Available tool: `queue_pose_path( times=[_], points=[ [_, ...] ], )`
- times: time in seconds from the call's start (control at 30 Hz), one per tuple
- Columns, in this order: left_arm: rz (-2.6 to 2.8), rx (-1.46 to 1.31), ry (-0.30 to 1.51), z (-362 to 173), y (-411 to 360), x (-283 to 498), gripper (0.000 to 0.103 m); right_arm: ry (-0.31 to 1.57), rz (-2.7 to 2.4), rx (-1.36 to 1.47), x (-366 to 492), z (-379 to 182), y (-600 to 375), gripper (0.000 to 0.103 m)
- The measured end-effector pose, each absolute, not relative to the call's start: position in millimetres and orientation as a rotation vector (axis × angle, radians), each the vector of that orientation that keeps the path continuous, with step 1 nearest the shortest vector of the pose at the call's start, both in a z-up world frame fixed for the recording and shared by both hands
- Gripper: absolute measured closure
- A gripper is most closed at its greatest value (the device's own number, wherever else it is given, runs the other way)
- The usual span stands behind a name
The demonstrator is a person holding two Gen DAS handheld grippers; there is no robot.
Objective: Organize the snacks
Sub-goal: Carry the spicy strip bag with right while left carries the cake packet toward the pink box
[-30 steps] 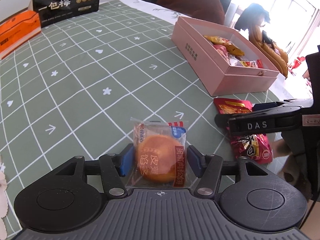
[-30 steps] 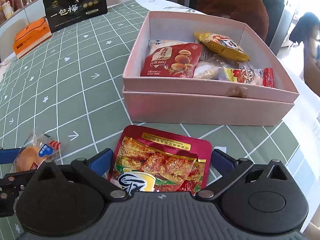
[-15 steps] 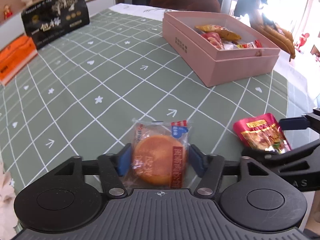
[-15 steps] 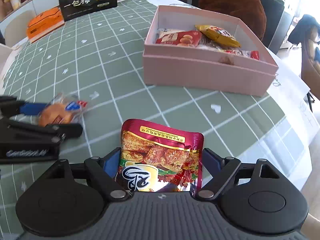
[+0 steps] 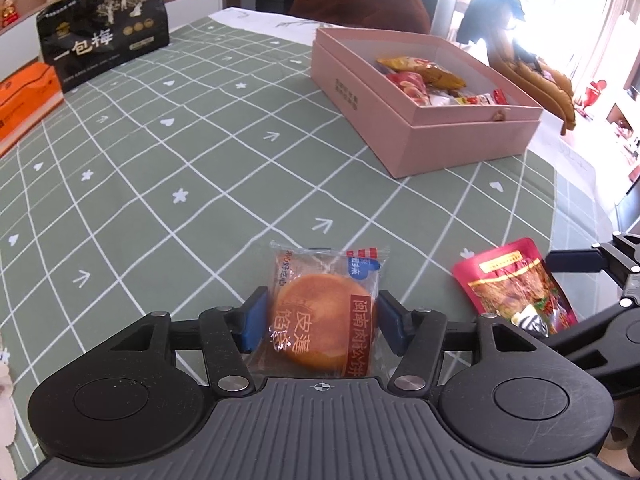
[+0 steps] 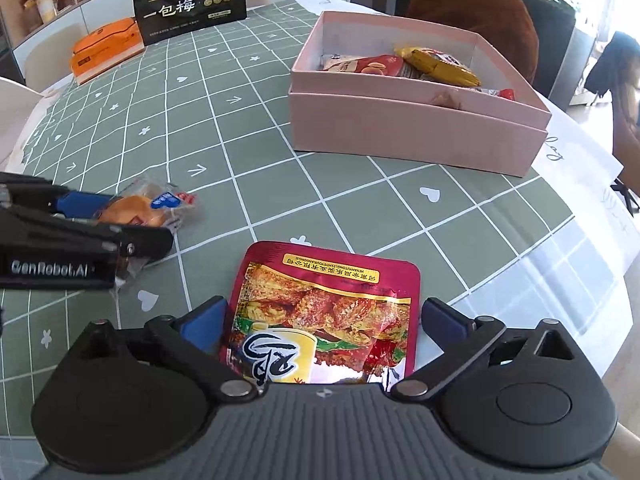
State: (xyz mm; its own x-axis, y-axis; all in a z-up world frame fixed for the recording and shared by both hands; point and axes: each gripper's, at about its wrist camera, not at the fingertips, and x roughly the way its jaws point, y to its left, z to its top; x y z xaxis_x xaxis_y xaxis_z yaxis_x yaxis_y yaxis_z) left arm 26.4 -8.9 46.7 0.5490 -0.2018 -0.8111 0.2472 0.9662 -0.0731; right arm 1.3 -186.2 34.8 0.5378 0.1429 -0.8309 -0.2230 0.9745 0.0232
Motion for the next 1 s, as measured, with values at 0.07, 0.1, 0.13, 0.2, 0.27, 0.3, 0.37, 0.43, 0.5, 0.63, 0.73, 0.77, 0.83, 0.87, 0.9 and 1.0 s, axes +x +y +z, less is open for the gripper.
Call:
queue_pose_path(
  times=[0.07,0.1,0.13,0.2,0.27,0.3,0.37,0.43,0.5,0.63,0.73,0.77,0.83,0.87,0.9,1.0],
  points=[
    [-0.263,0.059,0.95,46,-9,30,0.039,0.987,0.22,-0.091,3,35,-186,0.0],
    [-0.261,0.061,0.949,46,-9,33,0.039,0.99,0.219,-0.092,3,36,-186,0.0],
    [-0.259,0.061,0.948,46,-8,35,0.039,0.991,0.219,-0.092,3,36,-185,0.0],
    [-0.261,0.062,0.949,46,-7,38,0.039,0.992,0.21,-0.092,2,35,-185,0.0],
    [-0.273,0.054,0.954,47,-4,39,0.039,0.989,0.202,-0.086,0,35,-186,0.0],
    [-0.281,0.041,0.955,47,-2,38,0.04,0.987,0.198,-0.083,-1,35,-186,0.0],
    [-0.324,-0.01,0.958,48,6,35,0.038,0.987,0.189,-0.078,-2,35,-186,0.0],
    [-0.376,-0.066,0.955,47,15,31,0.038,1.001,0.182,-0.074,0,35,-186,0.0],
    [-0.413,-0.104,0.944,46,22,26,0.039,1.016,0.182,-0.071,2,36,-186,0.004],
    [-0.433,-0.135,0.93,44,26,24,0.039,1.012,0.185,-0.086,-2,46,-183,0.022],
    [-0.417,-0.109,0.945,47,18,30,0.039,0.997,0.209,-0.095,-7,57,-179,0.047],
    [-0.409,-0.093,0.95,48,14,32,0.039,0.998,0.227,-0.082,-7,60,-180,0.061],
    [-0.393,-0.061,0.958,49,6,34,0.039,1.0,0.233,-0.074,-6,64,-181,0.061],
    [-0.387,-0.049,0.959,49,5,34,0.039,1.002,0.233,-0.073,-6,64,-181,0.061],
    [-0.381,-0.04,0.96,49,3,33,0.039,1.003,0.234,-0.071,-6,64,-183,0.061],
    [-0.376,-0.03,0.953,48,2,31,0.039,0.987,0.243,-0.065,-9,65,-188,0.054]
  ],
)
